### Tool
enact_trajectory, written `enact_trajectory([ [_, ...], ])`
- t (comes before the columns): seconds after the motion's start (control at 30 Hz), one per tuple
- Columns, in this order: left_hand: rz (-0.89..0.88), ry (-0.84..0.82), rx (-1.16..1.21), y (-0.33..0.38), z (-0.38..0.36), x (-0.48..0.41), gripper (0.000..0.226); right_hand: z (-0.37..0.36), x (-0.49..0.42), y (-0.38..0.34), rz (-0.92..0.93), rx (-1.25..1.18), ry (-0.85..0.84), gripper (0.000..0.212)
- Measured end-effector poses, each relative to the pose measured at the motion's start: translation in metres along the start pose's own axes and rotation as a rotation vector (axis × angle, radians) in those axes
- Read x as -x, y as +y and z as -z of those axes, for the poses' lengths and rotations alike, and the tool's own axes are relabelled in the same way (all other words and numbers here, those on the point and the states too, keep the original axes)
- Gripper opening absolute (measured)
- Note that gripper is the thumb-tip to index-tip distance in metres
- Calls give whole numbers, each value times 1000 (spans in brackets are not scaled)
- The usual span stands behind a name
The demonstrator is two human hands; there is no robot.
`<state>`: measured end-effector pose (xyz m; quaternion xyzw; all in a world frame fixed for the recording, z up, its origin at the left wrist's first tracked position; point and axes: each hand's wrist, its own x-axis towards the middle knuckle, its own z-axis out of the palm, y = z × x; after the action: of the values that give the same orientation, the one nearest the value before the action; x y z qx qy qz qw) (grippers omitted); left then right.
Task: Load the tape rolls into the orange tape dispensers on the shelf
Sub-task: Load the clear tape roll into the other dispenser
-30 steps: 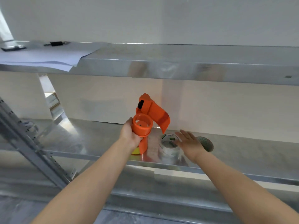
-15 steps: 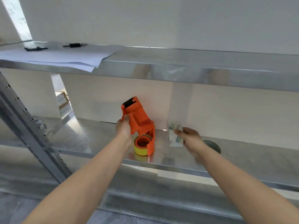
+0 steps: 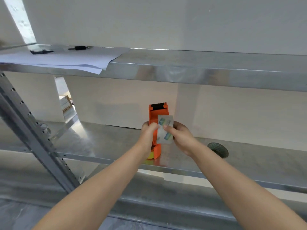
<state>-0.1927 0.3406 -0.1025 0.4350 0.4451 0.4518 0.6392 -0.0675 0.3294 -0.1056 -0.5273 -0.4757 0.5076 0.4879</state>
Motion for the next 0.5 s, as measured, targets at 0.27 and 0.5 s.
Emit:
enact_trajectory([
  [0.27,-156,-75,-266,1,-4,17,48,-15,1,-13,63,129,-3,27],
  [0.5,-177,-57,-304,4,8,19,44,-9,-4,-18,420,422,256,16],
])
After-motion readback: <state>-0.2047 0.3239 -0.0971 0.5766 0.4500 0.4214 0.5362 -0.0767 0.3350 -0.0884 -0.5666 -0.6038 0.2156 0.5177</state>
